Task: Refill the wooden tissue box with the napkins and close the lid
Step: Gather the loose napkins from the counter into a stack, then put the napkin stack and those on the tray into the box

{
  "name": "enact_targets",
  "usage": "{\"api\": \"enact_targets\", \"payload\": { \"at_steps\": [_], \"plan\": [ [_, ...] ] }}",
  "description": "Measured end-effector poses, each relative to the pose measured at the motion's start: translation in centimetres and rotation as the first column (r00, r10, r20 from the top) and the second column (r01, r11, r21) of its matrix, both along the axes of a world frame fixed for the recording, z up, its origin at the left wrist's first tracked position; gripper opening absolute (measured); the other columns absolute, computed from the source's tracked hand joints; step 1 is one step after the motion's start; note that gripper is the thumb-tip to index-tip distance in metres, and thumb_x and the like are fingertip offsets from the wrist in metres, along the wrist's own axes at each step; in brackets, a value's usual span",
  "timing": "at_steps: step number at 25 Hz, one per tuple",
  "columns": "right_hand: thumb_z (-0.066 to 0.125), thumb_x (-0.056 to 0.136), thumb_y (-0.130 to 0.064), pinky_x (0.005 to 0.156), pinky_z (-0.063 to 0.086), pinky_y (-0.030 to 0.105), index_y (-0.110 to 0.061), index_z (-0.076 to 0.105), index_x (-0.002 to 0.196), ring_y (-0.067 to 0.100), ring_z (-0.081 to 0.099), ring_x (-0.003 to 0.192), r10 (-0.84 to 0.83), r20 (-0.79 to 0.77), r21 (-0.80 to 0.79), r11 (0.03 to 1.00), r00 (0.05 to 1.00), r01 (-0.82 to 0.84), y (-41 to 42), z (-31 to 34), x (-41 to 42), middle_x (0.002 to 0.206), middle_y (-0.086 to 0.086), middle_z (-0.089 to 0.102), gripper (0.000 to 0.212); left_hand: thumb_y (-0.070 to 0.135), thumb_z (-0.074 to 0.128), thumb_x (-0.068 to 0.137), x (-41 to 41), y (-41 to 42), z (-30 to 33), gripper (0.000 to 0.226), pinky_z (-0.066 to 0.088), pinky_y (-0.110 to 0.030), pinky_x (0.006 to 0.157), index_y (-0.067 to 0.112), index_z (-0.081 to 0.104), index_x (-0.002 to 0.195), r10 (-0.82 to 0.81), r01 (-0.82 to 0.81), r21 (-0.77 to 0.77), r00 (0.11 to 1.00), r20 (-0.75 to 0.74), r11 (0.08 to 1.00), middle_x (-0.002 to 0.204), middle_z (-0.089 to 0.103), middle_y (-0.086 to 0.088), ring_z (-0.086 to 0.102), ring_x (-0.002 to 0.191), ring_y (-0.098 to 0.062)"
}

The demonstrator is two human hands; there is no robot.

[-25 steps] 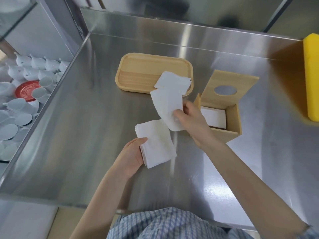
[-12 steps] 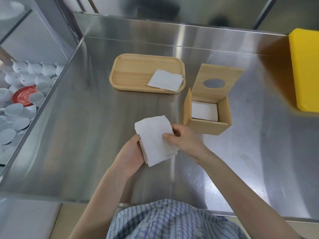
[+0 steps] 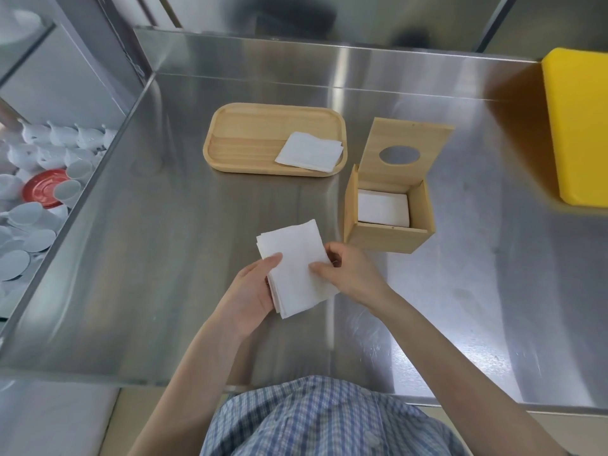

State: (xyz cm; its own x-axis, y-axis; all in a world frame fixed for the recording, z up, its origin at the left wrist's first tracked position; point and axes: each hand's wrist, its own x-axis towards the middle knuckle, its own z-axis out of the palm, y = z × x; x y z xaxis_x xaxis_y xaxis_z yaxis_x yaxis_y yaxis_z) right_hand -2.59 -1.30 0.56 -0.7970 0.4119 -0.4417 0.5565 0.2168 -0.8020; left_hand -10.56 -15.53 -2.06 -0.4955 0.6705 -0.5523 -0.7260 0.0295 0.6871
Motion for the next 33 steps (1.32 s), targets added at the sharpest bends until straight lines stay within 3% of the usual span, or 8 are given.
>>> {"api": "enact_targets", "payload": {
  "at_steps": [7,10,13,18,22,27,30,33],
  "plan": [
    [0.056,0.091,-0.023,0.075,0.039,0.021,-0.007,0.057,0.115,0.013,0.053,0.091,-0.067,-0.021,-0.025,0.997,0.998,0.066,-0.2,0.1,0.4,0.099,0.001,0.060,0.029,0.013,0.040,0.095,0.2,0.0,0.2,0.025,0.060,-0.029,0.063,0.009,0.063,0.104,0.027,-0.027,-0.001,0.998,-0.060,1.000,0.086,0.078,0.000,0.074,0.075,-0.015],
    [0.058,0.089,-0.033,0.081,0.043,0.016,-0.013,0.046,0.130,0.011,0.052,0.102,-0.169,-0.004,-0.183,0.969,0.986,0.165,-0.1,0.1,0.5,0.111,-0.004,0.056,0.047,0.016,0.038,0.096,-0.1,0.3,0.8,0.027,0.060,-0.028,0.070,0.011,0.061,0.109,0.081,-0.079,0.069,0.996,-0.024,0.994,0.094,0.076,0.000,0.073,0.082,-0.013],
    [0.060,0.087,-0.036,0.099,0.044,0.030,-0.006,0.059,0.114,0.014,0.056,0.100,-0.207,0.028,-0.451,0.870,0.978,0.197,-0.1,-0.1,0.6,0.112,0.002,0.062,0.040,0.019,0.034,0.098,-0.3,0.7,1.6,0.029,0.060,-0.027,0.073,0.014,0.060,0.112,0.130,-0.125,0.161,0.991,-0.019,0.979,0.098,0.076,0.001,0.072,0.087,-0.012],
    [0.058,0.091,-0.019,0.083,0.051,0.022,-0.013,0.063,0.088,0.014,0.059,0.084,-0.326,0.005,-0.728,0.647,0.946,0.226,-0.6,0.3,0.5,0.084,0.001,0.065,0.009,0.021,0.034,0.098,0.0,1.8,2.5,0.031,0.059,-0.028,0.078,0.016,0.053,0.123,0.184,-0.169,0.259,0.982,-0.036,0.951,0.110,0.070,-0.001,0.070,0.095,-0.013],
    [0.054,0.093,-0.012,0.084,0.054,0.023,-0.012,0.063,0.096,0.014,0.064,0.087,-0.364,-0.084,-0.656,0.721,0.928,0.224,-0.1,0.3,1.0,0.100,0.006,0.068,0.010,0.022,0.038,0.096,0.1,2.0,2.5,0.036,0.059,-0.026,0.077,0.012,0.048,0.130,0.182,-0.160,0.238,0.981,-0.070,0.958,0.120,0.063,-0.005,0.068,0.097,-0.013],
    [0.056,0.091,-0.015,0.095,0.053,0.038,-0.008,0.060,0.112,0.024,0.063,0.101,-0.342,-0.120,-0.296,0.908,0.932,0.295,1.7,0.8,2.5,0.117,0.013,0.066,0.022,0.022,0.046,0.094,0.4,2.4,2.9,0.020,0.058,-0.022,0.069,0.016,0.061,0.106,0.164,-0.153,0.074,0.971,-0.172,0.985,0.099,0.072,0.002,0.070,0.086,-0.010],
    [0.057,0.090,-0.020,0.091,0.052,0.039,-0.010,0.062,0.106,0.023,0.063,0.095,-0.283,-0.133,-0.117,0.956,0.950,0.268,3.4,1.4,3.6,0.100,0.005,0.067,0.019,0.018,0.048,0.094,1.1,3.4,3.3,0.015,0.055,-0.020,0.066,0.015,0.062,0.096,0.127,-0.147,-0.049,0.948,-0.290,0.988,0.086,0.072,0.004,0.067,0.078,-0.009],
    [0.056,0.090,-0.022,0.064,0.043,0.015,-0.016,0.059,0.088,0.011,0.053,0.072,-0.236,-0.140,-0.029,0.972,0.962,0.235,5.0,2.2,4.2,0.076,-0.008,0.056,0.007,0.016,0.050,0.093,1.7,4.9,3.7,0.011,0.051,-0.024,0.071,0.016,0.061,0.091,0.091,-0.156,-0.157,0.929,-0.359,0.975,0.088,0.067,-0.001,0.062,0.078,-0.013]
  ]
}}
